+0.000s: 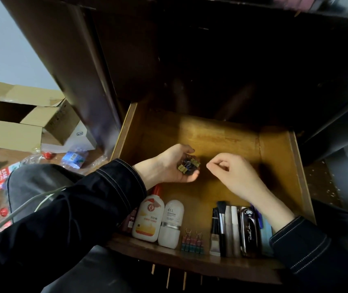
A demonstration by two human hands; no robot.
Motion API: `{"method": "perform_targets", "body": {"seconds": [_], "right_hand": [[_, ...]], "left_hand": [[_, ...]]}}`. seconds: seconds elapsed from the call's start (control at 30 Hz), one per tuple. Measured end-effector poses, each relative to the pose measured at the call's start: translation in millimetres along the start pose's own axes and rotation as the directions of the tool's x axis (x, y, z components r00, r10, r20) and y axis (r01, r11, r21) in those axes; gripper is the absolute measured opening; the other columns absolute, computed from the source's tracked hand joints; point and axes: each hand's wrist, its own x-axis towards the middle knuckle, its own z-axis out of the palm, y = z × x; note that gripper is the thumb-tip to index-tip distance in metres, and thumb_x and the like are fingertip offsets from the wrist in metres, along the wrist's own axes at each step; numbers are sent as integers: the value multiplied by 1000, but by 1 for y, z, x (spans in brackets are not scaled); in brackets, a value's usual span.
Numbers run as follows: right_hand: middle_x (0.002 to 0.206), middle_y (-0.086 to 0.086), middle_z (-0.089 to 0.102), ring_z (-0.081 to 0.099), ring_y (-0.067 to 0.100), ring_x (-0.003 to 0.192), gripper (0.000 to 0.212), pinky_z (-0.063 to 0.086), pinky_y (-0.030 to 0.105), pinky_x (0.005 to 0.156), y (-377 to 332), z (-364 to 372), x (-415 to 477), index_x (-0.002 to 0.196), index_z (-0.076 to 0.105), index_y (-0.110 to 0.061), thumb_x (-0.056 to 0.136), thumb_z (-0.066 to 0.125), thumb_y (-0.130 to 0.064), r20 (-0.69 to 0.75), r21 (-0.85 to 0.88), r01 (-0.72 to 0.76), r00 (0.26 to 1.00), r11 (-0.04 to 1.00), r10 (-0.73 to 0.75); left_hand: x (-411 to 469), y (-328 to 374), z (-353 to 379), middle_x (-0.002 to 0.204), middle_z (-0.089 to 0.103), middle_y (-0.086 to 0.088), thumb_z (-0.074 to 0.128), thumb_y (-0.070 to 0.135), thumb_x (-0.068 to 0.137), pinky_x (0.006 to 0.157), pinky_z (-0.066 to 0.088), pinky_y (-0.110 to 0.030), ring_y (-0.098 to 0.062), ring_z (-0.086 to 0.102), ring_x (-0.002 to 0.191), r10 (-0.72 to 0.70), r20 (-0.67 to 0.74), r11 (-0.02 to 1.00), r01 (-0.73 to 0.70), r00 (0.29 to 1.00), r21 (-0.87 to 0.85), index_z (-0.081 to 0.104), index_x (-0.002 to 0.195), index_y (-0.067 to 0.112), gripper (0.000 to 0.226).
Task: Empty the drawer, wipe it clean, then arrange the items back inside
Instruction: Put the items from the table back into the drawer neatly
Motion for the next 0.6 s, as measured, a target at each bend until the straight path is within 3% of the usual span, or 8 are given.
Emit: {"method": "perform_targets", "body": {"seconds": [0.07,0.17,0.27,0.4,0.5,0.6], "right_hand": [[86,-17,68,62,-5,80,17,54,28,73,-2,2,0,103,70,-35,93,60,-44,-49,39,43,998,998,-41],[73,-12,60,54,-3,62,17,37,20,55,-6,9,-2,108,68,-39,92,64,-40,-2,11,125,992,992,-125],[74,-13,54,50,-7,64,10,30,19,56,-7,14,-2,99,71,-38,91,69,-34,17,-19,149,989,989,-149],[78,-13,56,51,-6,71,7,36,24,61,-7,18,-2,88,76,-35,88,73,-29,24,38,142,989,989,-143],[81,-9,63,56,0,70,10,46,28,65,-9,16,-1,87,77,-33,88,73,-24,50,150,111,992,982,-120],[83,-9,72,66,6,74,11,55,26,69,-13,11,0,88,78,-28,90,72,-20,73,329,86,990,940,-117]], "left_hand": [[-1,0,2,110,49,-21,50,26,100,65,59,-36,-29,58,79,-41,32,999,40,999,24,37,143,5,49],[-3,-2,5,100,56,-18,46,35,102,82,58,-44,-28,63,81,-92,128,992,79,987,102,36,142,2,52],[-3,-4,6,108,59,-19,46,40,102,87,57,-48,-30,66,84,-113,176,986,89,978,139,32,145,2,59],[2,-5,3,138,42,-22,50,37,101,88,57,-52,-34,67,90,-81,157,990,61,984,128,27,147,0,63],[3,-4,1,131,47,-20,52,30,101,83,60,-51,-33,68,86,-51,139,995,38,989,94,35,141,2,52],[4,-3,-1,108,57,-20,52,24,101,86,58,-48,-30,64,82,-41,131,997,32,991,71,48,123,-1,33]]}}
